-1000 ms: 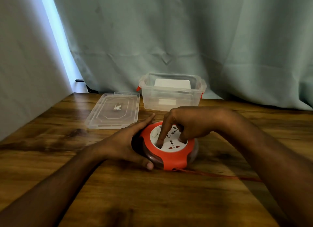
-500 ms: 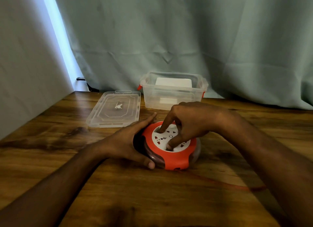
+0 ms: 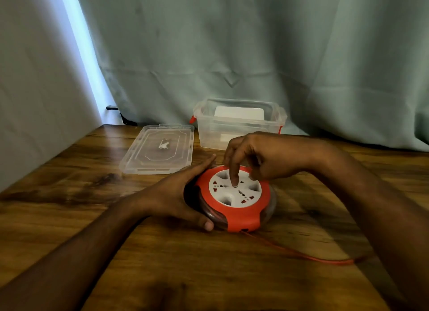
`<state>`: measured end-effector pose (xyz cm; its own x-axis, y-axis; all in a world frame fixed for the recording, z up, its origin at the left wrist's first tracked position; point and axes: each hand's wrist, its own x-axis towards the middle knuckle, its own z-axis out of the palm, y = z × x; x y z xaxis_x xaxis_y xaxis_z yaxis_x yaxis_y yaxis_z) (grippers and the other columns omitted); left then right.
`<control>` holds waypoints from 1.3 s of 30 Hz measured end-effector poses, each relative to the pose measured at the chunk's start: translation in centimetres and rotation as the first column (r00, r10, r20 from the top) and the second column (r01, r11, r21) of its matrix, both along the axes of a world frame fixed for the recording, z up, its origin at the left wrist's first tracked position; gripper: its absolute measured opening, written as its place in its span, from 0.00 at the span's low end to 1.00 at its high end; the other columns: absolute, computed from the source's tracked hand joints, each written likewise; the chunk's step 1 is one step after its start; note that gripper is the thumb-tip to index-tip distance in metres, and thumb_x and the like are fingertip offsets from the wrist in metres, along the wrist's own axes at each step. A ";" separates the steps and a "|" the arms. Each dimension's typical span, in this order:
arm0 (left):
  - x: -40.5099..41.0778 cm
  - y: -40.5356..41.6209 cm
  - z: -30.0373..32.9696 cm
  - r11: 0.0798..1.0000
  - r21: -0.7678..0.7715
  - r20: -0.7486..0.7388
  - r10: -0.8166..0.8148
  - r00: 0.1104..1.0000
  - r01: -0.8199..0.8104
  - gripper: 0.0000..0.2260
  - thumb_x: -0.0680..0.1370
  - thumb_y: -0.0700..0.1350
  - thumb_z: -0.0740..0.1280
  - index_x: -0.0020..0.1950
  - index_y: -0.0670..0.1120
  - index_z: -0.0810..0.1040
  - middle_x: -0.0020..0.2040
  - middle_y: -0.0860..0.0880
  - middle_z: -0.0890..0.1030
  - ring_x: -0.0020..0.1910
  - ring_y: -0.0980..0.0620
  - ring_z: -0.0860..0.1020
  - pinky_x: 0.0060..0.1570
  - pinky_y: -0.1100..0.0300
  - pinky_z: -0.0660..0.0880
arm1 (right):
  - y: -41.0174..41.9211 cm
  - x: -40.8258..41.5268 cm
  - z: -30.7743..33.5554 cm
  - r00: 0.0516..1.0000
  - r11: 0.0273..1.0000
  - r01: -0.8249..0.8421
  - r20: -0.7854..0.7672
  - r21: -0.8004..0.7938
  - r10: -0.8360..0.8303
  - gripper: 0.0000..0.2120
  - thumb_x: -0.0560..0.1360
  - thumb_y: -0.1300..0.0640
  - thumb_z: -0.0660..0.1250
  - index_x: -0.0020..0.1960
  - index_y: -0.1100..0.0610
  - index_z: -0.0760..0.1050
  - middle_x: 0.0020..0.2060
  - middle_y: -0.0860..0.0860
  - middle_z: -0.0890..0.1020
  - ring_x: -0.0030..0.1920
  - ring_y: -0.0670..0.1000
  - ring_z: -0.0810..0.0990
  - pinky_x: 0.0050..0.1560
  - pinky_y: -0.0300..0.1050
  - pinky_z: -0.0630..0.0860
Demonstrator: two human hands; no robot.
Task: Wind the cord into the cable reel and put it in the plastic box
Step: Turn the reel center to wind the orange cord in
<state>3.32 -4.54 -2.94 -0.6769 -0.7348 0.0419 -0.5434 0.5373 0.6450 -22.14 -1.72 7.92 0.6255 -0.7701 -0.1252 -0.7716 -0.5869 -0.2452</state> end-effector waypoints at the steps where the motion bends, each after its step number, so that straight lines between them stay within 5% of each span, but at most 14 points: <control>1: 0.0 0.0 0.0 1.000 -0.001 -0.003 -0.005 1.000 0.005 0.63 0.54 0.72 0.81 0.78 0.73 0.44 0.79 0.67 0.58 0.77 0.65 0.60 0.74 0.63 0.65 | 0.1 0.1 0.0 1.000 0.999 -0.026 -0.004 0.035 0.026 0.22 0.72 0.68 0.75 0.53 0.40 0.84 0.64 0.39 0.76 0.48 0.26 0.73 0.36 0.29 0.74; 5: 0.0 0.1 0.1 1.000 0.000 0.002 -0.009 1.000 0.009 0.61 0.54 0.72 0.81 0.75 0.78 0.43 0.75 0.74 0.57 0.75 0.68 0.60 0.72 0.68 0.64 | 0.0 0.8 -0.8 0.995 0.993 -0.022 -0.098 0.114 0.033 0.27 0.75 0.68 0.71 0.60 0.36 0.82 0.72 0.40 0.70 0.48 0.39 0.76 0.39 0.33 0.77; 16: 0.0 0.2 0.2 1.000 0.008 -0.011 -0.012 1.000 0.012 0.61 0.55 0.70 0.81 0.76 0.77 0.44 0.74 0.75 0.57 0.72 0.75 0.59 0.69 0.73 0.63 | 0.0 1.2 -1.1 0.990 0.993 0.005 -0.138 0.119 0.011 0.29 0.75 0.66 0.73 0.61 0.31 0.80 0.71 0.39 0.69 0.45 0.36 0.72 0.35 0.30 0.75; 21: 0.1 0.0 0.1 1.000 -0.001 0.001 -0.008 1.000 0.008 0.62 0.54 0.71 0.82 0.76 0.77 0.43 0.72 0.79 0.56 0.70 0.78 0.58 0.68 0.75 0.62 | 0.1 0.9 -0.9 0.991 0.997 0.026 -0.130 0.079 -0.015 0.27 0.70 0.44 0.79 0.64 0.26 0.74 0.54 0.39 0.78 0.54 0.42 0.77 0.48 0.39 0.77; 25: 0.1 0.1 0.1 1.000 -0.001 0.015 -0.004 1.000 0.004 0.62 0.54 0.71 0.81 0.76 0.76 0.43 0.72 0.78 0.55 0.72 0.73 0.59 0.68 0.72 0.63 | -0.1 1.0 -0.9 0.984 0.997 0.036 -0.170 -0.074 -0.048 0.27 0.67 0.32 0.74 0.65 0.33 0.77 0.40 0.32 0.72 0.43 0.39 0.74 0.38 0.38 0.70; 34: 0.1 0.1 0.2 1.000 0.009 0.030 -0.009 1.000 0.009 0.62 0.52 0.72 0.80 0.75 0.78 0.42 0.69 0.82 0.53 0.73 0.72 0.58 0.67 0.75 0.61 | -0.1 1.6 -1.3 0.984 0.993 0.080 -0.150 -0.090 -0.092 0.26 0.68 0.32 0.74 0.63 0.39 0.80 0.44 0.31 0.69 0.44 0.40 0.71 0.37 0.36 0.65; 36: 0.1 0.2 0.3 1.000 0.004 0.028 -0.009 1.000 0.009 0.61 0.52 0.73 0.80 0.73 0.80 0.42 0.68 0.84 0.53 0.70 0.78 0.58 0.65 0.78 0.61 | 0.0 1.3 -0.9 0.989 0.994 0.072 -0.120 -0.085 -0.082 0.20 0.70 0.37 0.76 0.59 0.39 0.80 0.40 0.33 0.73 0.41 0.39 0.74 0.36 0.36 0.66; 39: -0.1 0.4 0.6 1.000 0.014 0.037 0.001 0.999 -0.001 0.58 0.51 0.74 0.79 0.68 0.85 0.42 0.68 0.83 0.54 0.69 0.77 0.60 0.65 0.78 0.62 | 0.1 0.8 -0.4 0.998 0.997 0.015 -0.054 -0.075 -0.019 0.13 0.71 0.52 0.79 0.50 0.41 0.79 0.49 0.37 0.76 0.44 0.36 0.75 0.37 0.32 0.69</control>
<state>3.23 -4.13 -2.37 -0.6772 -0.7358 0.0064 -0.5674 0.5277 0.6322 -21.32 -1.65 7.53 0.6060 -0.7891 -0.1005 -0.7927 -0.5886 -0.1583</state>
